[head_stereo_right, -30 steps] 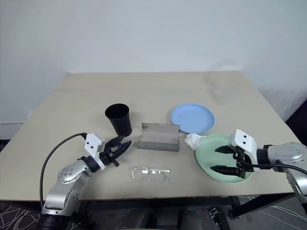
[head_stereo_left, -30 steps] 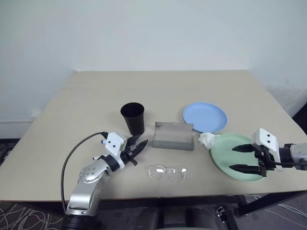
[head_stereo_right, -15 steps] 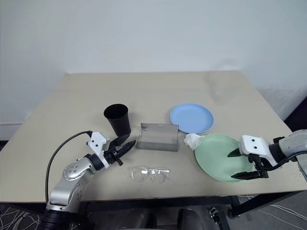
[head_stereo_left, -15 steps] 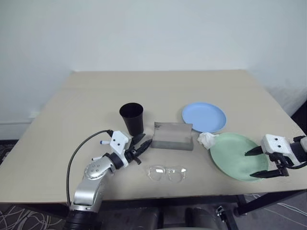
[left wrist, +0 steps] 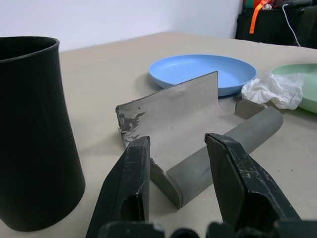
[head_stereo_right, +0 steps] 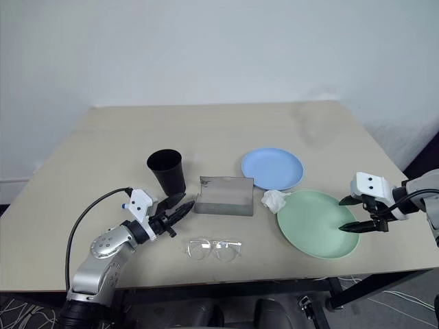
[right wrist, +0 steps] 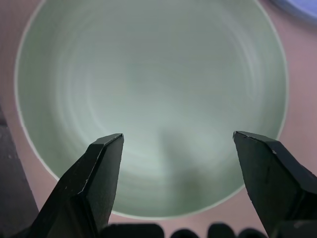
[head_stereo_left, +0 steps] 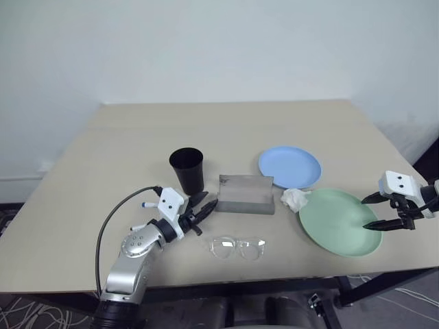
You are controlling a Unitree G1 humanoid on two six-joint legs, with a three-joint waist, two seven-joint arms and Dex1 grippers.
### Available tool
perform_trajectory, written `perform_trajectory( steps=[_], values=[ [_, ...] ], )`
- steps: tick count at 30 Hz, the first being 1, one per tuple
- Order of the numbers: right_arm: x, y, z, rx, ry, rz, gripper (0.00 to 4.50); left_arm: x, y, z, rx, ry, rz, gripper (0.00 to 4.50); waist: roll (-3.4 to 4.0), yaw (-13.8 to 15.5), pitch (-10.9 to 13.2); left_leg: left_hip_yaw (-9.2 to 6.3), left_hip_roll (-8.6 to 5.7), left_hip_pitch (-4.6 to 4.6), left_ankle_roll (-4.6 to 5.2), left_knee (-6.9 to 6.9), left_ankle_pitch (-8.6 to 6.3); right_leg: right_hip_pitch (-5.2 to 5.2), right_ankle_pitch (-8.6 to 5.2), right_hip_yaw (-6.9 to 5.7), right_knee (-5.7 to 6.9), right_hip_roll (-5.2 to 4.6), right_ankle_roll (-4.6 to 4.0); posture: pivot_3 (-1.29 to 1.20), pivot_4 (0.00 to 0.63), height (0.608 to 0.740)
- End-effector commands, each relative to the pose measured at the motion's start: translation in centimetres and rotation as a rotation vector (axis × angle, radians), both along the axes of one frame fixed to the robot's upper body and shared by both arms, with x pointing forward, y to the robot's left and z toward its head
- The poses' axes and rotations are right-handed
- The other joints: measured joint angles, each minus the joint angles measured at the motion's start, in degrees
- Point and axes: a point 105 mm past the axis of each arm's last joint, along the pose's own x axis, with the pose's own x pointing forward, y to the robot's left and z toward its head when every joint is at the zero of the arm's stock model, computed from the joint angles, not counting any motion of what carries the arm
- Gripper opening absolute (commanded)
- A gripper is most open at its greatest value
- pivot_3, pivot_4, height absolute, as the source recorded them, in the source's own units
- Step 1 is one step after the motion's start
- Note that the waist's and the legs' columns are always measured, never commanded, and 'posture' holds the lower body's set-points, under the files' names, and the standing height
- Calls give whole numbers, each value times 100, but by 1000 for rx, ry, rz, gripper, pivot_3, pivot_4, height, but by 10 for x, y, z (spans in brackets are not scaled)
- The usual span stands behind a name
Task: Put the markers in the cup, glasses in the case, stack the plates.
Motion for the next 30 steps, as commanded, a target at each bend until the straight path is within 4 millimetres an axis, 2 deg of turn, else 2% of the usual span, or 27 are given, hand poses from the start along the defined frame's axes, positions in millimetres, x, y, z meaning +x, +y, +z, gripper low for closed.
perform_trajectory(
  steps=[1, 9, 14, 25, 30],
  values=[
    [13, -6, 10, -15, -71, -50, 3845, 3, -2, 12, 5, -55, -14, 1780, 0, 0, 0, 5, -1, 1, 2, 1, -2, 0, 14, 4, 0, 0, -6, 0, 0, 740],
    [35, -9, 2, 93, -55, -308, 3845, 4, -4, 13, 5, -57, -25, 1780, 1, -2, 0, 22, 13, 22, -3, 0, -5, 7, 21, 5, 0, 7, -15, 0, 0, 740],
    [37, -7, -8, 153, 21, -437, 3845, 3, -7, 17, -5, -67, -45, 1780, 2, -1, -1, 23, 13, 21, -3, 0, -5, 6, 23, 7, 0, 6, -18, 0, 0, 740],
    [45, -7, -10, 236, 48, -626, 3845, -16, -46, 30, -51, -42, -285, 1780, 3, -3, -2, 24, 11, 21, -2, 0, -10, 7, 25, 7, 0, 8, -21, 0, 0, 740],
    [46, -8, -12, 242, 52, -665, 3845, -18, -53, 31, -49, -34, -322, 1780, 3, -6, -2, 26, 11, 23, -1, 1, -9, 8, 25, 8, 1, 12, -21, 0, 0, 740]
  ],
)
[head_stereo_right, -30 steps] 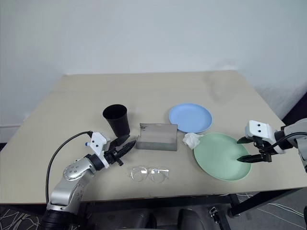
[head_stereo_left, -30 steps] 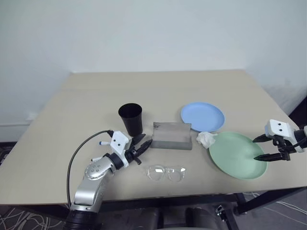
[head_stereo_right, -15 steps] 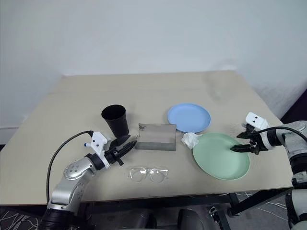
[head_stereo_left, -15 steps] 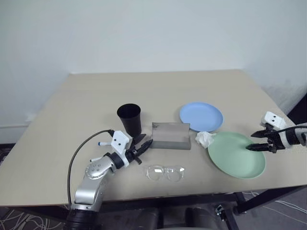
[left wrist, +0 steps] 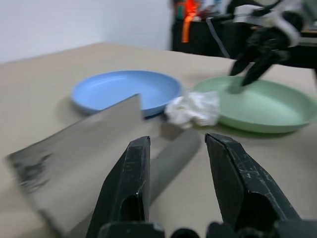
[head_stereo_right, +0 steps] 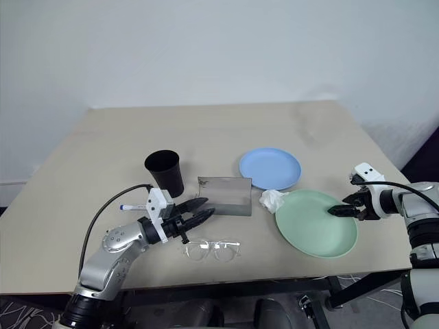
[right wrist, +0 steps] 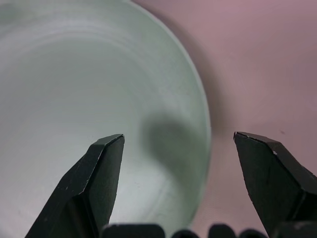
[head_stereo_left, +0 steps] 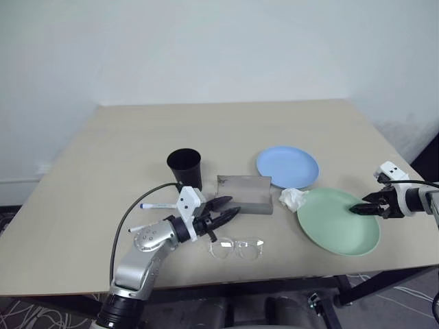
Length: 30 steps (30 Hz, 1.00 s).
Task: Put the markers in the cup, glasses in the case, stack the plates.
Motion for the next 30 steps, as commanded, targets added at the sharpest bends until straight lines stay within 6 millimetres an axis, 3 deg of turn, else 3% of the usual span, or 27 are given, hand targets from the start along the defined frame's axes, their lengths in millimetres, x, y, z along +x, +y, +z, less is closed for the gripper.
perform_trajectory(
  steps=[1, 2, 5, 14, 30],
  values=[
    [11, 3, 16, 26, -69, -23, 3845, 1, -5, 15, -9, -54, -27, 1780, 0, -2, 0, 0, 0, 1, 0, 0, 0, 1, 0, 1, 0, 1, 0, 0, 0, 740],
    [11, 2, 15, 27, -67, -34, 3845, 1, -5, 15, -8, -53, -28, 1780, 0, -2, 0, 1, 0, 2, 0, 0, 0, 2, 0, 1, 0, 1, 0, 0, 0, 740],
    [9, -1, 11, 21, -59, -49, 3205, 2, -5, 14, -4, -53, -30, 1809, 0, -1, 0, 2, 0, 6, 1, 1, 0, 5, 0, 3, 0, 2, 0, 0, 0, 740],
    [7, -5, 3, 13, -48, -60, 177, 3, -5, 14, 5, -54, -25, 1809, 0, -1, 0, 5, 0, 6, 2, 1, 0, 5, 0, 8, 0, 3, 0, 0, 0, 740],
    [4, -14, 1, 3, -59, -56, 80, 2, -5, 13, 12, -53, -28, 1809, -4, -2, -1, 19, 3, 16, 3, 9, 0, 14, 0, 16, 0, 1, 2, 0, 0, 740]
  ],
)
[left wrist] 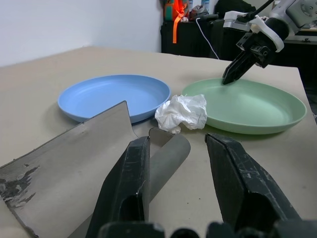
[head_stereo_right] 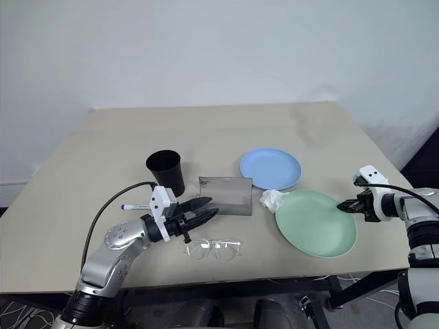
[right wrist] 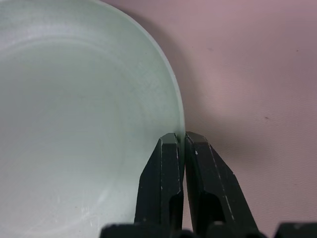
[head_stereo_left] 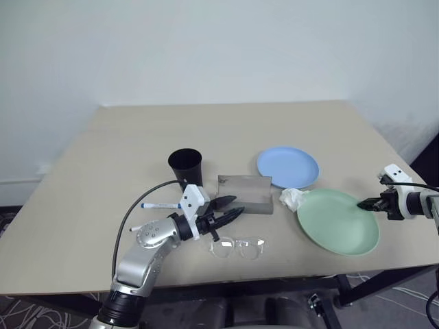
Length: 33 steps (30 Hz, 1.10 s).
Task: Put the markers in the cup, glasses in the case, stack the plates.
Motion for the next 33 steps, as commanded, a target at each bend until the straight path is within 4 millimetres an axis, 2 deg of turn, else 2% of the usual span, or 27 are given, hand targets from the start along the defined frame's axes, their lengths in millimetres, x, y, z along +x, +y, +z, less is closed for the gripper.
perform_trajectory(
  steps=[1, 8, 15, 23, 29, 33],
  values=[
    [4, -5, 11, -10, -40, 8, 80, 0, -3, 10, 0, -41, -17, 1809, 0, -1, 0, 1, 1, 0, 0, 0, 0, -1, 0, 0, 0, 0, 0, 0, 0, 740],
    [6, 15, 35, 86, -107, 154, 80, -1, -4, 10, 1, -41, -20, 1809, 2, -22, 0, 4, 3, -1, 3, -1, -3, -6, 0, 1, 2, 2, 0, 0, 0, 740],
    [13, 22, 49, 124, -162, 179, 80, 0, -4, 9, 2, -41, -20, 1809, 2, -24, 1, 7, 3, -1, 7, -2, -5, -6, 0, 4, 2, 1, 0, 0, 0, 740],
    [38, 39, 79, 247, -276, 113, 80, 0, -4, 8, 2, -39, -18, 1809, 3, -59, 1, 20, 8, 0, 7, -2, -6, -11, 1, 8, 2, 0, 1, 0, 0, 740],
    [48, 54, 97, 324, -318, 119, 80, 2, -3, 9, 2, -40, -19, 1809, 3, -103, 1, 18, 9, -2, 10, -2, -9, -12, 1, 7, 2, -2, 0, 0, 0, 740],
    [72, 56, 105, 334, -345, -44, 80, 2, -3, 8, 3, -40, -22, 1809, 6, -131, 1, 27, 9, -2, 14, -2, -15, -17, 4, 13, 2, -3, -1, 0, 0, 740]
  ],
)
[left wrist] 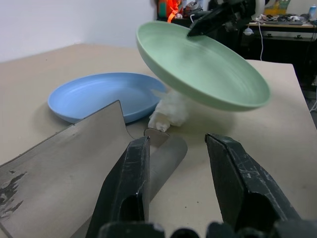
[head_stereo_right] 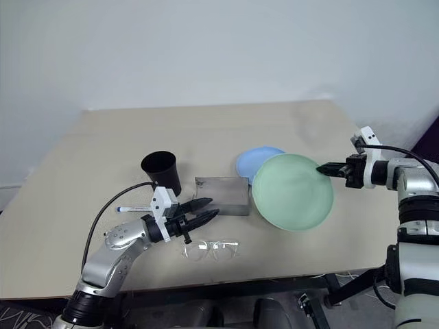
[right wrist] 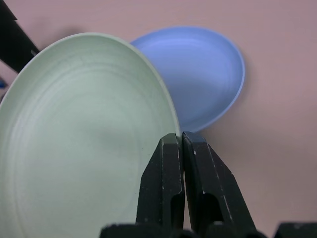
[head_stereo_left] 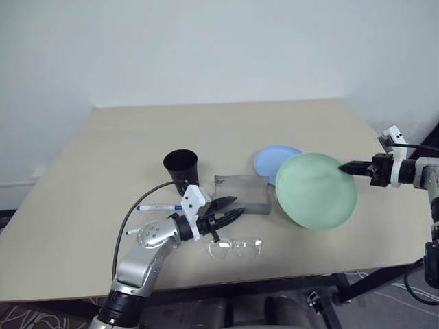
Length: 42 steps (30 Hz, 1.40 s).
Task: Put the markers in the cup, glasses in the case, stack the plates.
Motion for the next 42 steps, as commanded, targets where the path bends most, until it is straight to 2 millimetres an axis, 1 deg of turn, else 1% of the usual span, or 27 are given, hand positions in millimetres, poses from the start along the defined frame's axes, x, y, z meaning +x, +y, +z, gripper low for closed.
perform_trajectory(
  steps=[1, 3, 6, 9, 13, 17, 21, 24, 25, 26, 29, 32, 34, 36, 38, 42],
  values=[
    [24, 0, 28, 41, -66, -143, 80, 2, -3, 11, -6, -45, -17, 1809, 0, -20, 0, 13, 1, -1, -1, -5, -1, -6, 21, 5, -1, -3, 0, 0, 0, 740],
    [33, 3, 30, 48, -68, -188, 80, 2, -3, 11, -6, -46, -18, 1809, 0, -29, 0, 25, 5, 3, -2, -7, -1, -7, 29, 8, -1, -3, -6, 0, 0, 740],
    [42, 12, 29, 49, -72, -211, 80, 4, -3, 11, -5, -48, -18, 1809, -1, -48, 0, 29, 7, 4, -3, -10, -2, -8, 29, 9, -2, -2, -6, 0, 0, 740],
    [52, 22, 25, 30, -76, -234, 80, 4, -4, 11, -6, -49, -21, 1809, 0, -76, 0, 32, 6, 3, 0, -10, -4, -9, 29, 11, -2, -2, -5, 0, 0, 740],
    [67, 33, 18, -1, -96, -312, 80, 5, -6, 12, -5, -52, -26, 1809, 1, -145, 0, 38, 6, 3, 6, -12, -6, -10, 38, 18, -3, -1, -7, 0, 0, 740],
    [77, 34, 14, -14, -131, -424, 80, 6, -6, 13, -5, -61, -21, 1809, 1, -173, 0, 39, 6, 6, 7, -17, -6, -11, 42, 20, -3, 1, -11, 0, 0, 740],
    [82, 36, 13, -3, -152, -475, 80, 4, -4, 13, -2, -61, -12, 1809, 1, -172, 0, 39, 6, 8, 7, -22, -6, -10, 44, 21, -3, 2, -14, 0, 0, 740],
    [83, 39, 12, 14, -158, -476, 661, 3, -4, 12, -1, -59, -6, 1809, 1, -201, 0, 42, 5, 9, 13, -22, -4, -10, 44, 25, -3, 3, -14, 0, 0, 740],
    [83, 41, 11, 13, -158, -466, 936, 3, -4, 12, -1, -59, -5, 1809, 2, -202, 0, 43, 5, 10, 18, -22, -2, -10, 44, 26, -3, 4, -14, 0, 0, 740],
    [83, 43, 11, 11, -158, -453, 1329, 3, -3, 12, 0, -59, -4, 1809, 2, -203, 0, 44, 5, 10, 26, -22, 3, -10, 44, 27, -3, 4, -14, 0, 0, 740],
    [82, 45, 11, 8, -159, -412, 2302, 3, -3, 12, 1, -59, 1, 1809, 2, -203, 0, 46, 6, 14, 26, -22, 3, -8, 44, 28, -3, 4, -14, 0, 0, 740],
    [79, 47, 13, 0, -163, -352, 2302, 4, -2, 12, 3, -60, 2, 1809, 2, -203, 0, 46, 6, 15, 26, -21, 3, -8, 44, 29, -3, 4, -14, 0, 0, 740],
    [74, 50, 15, -22, -178, -256, 2302, 4, -1, 13, 4, -63, 5, 1809, 2, -203, 0, 46, 6, 15, 26, -21, 3, -7, 44, 29, -3, 4, -14, 0, 0, 740],
    [60, 61, 13, -65, -191, -43, 2302, 6, 0, 14, 5, -66, 7, 1809, 2, -199, 0, 47, 6, 15, 27, -22, 3, -8, 44, 29, -3, 5, -13, 0, 0, 740],
    [47, 68, 9, -81, -176, 102, 2302, 8, 0, 14, 7, -69, 7, 1809, 3, -200, -1, 44, 5, 15, 30, -20, 2, -6, 44, 28, -3, 6, -13, 0, 0, 740],
    [28, 74, 0, -96, -133, 228, 2302, 10, 2, 14, 10, -72, 8, 1809, 3, -200, -1, 45, 5, 17, 33, -19, -3, -5, 45, 30, -3, 4, -10, 0, 0, 740]
  ],
)
